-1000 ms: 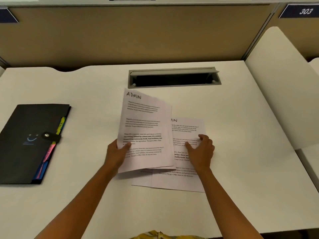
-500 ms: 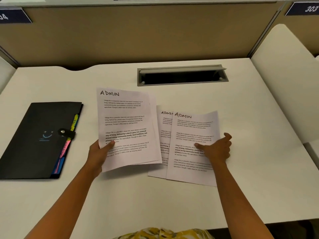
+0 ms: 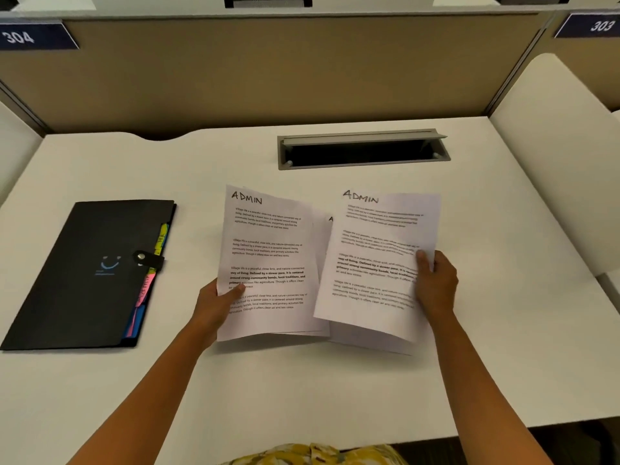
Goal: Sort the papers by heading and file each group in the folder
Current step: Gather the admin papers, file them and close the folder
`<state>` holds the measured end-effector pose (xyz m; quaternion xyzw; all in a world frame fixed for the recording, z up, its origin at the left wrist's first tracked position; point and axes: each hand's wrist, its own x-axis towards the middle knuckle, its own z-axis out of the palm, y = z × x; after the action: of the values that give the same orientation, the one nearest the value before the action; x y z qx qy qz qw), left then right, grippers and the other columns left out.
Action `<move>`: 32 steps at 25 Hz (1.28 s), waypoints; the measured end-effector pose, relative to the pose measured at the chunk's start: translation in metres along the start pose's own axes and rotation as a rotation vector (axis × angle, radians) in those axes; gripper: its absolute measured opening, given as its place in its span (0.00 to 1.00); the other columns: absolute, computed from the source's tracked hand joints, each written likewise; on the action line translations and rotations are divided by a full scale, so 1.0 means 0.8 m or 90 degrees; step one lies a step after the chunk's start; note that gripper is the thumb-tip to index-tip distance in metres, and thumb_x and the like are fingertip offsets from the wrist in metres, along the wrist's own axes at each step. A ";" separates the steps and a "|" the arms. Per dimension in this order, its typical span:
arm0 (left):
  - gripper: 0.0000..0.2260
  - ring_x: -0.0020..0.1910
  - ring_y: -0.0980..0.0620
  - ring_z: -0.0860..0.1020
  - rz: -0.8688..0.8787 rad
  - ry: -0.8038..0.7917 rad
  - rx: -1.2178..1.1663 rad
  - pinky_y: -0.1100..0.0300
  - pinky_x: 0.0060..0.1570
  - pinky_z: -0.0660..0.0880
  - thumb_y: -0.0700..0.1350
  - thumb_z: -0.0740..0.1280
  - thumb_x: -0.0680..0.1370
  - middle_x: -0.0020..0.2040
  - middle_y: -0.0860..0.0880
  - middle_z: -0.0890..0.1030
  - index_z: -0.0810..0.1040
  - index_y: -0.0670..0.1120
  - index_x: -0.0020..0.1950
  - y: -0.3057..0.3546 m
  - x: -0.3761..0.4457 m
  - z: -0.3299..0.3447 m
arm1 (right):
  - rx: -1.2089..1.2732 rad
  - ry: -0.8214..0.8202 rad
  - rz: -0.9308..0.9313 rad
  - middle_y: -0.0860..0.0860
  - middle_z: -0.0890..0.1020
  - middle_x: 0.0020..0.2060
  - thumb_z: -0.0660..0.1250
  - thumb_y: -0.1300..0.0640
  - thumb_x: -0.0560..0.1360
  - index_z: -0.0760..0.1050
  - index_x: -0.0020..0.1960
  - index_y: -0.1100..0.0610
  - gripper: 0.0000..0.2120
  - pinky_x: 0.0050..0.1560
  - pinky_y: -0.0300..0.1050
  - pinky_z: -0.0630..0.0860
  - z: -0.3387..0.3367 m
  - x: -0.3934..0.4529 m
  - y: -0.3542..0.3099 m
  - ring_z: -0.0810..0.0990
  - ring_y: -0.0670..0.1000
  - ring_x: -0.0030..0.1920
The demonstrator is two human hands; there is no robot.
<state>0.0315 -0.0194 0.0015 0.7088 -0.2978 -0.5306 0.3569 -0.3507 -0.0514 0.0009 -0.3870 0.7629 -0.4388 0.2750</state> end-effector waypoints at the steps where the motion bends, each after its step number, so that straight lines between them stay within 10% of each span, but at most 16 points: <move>1: 0.12 0.46 0.46 0.82 -0.002 -0.007 0.008 0.50 0.47 0.79 0.44 0.69 0.78 0.54 0.46 0.82 0.76 0.49 0.61 -0.002 -0.001 0.001 | 0.005 -0.029 -0.015 0.55 0.78 0.37 0.63 0.51 0.80 0.72 0.41 0.64 0.16 0.36 0.41 0.69 0.015 -0.011 -0.008 0.73 0.51 0.37; 8: 0.12 0.46 0.44 0.84 -0.042 -0.064 -0.068 0.46 0.47 0.81 0.57 0.60 0.80 0.50 0.48 0.86 0.78 0.53 0.56 0.002 -0.006 0.007 | -0.035 -0.175 -0.100 0.46 0.81 0.44 0.62 0.49 0.81 0.75 0.48 0.56 0.10 0.44 0.43 0.73 0.130 -0.086 -0.037 0.77 0.44 0.42; 12: 0.12 0.47 0.48 0.84 0.013 -0.093 0.010 0.49 0.49 0.81 0.44 0.71 0.76 0.53 0.49 0.84 0.77 0.49 0.59 -0.002 -0.005 0.006 | -0.026 -0.179 -0.134 0.45 0.80 0.43 0.64 0.50 0.79 0.76 0.51 0.55 0.08 0.45 0.48 0.77 0.141 -0.092 -0.048 0.76 0.41 0.42; 18: 0.13 0.47 0.49 0.84 0.048 -0.074 0.020 0.50 0.45 0.82 0.42 0.70 0.77 0.50 0.53 0.83 0.75 0.50 0.60 0.014 0.002 -0.010 | -0.362 -0.004 0.189 0.57 0.61 0.71 0.77 0.40 0.63 0.60 0.71 0.53 0.45 0.66 0.63 0.61 0.083 -0.038 -0.015 0.60 0.62 0.70; 27: 0.18 0.52 0.45 0.83 0.041 -0.179 0.040 0.44 0.52 0.80 0.43 0.71 0.75 0.58 0.47 0.82 0.73 0.47 0.64 0.021 0.005 0.060 | 0.002 -0.094 0.203 0.57 0.72 0.66 0.61 0.40 0.78 0.64 0.70 0.58 0.29 0.62 0.51 0.70 0.090 -0.031 -0.024 0.73 0.57 0.64; 32: 0.28 0.58 0.49 0.74 0.084 -0.155 0.159 0.52 0.58 0.75 0.42 0.69 0.77 0.63 0.50 0.73 0.59 0.46 0.72 0.020 0.001 0.105 | 0.023 -0.206 0.210 0.54 0.75 0.63 0.75 0.46 0.69 0.64 0.70 0.58 0.36 0.59 0.47 0.75 0.093 -0.035 -0.023 0.77 0.55 0.61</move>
<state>-0.0503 -0.0451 -0.0014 0.6572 -0.4478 -0.5469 0.2617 -0.2728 -0.0680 -0.0154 -0.3176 0.7535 -0.3338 0.4689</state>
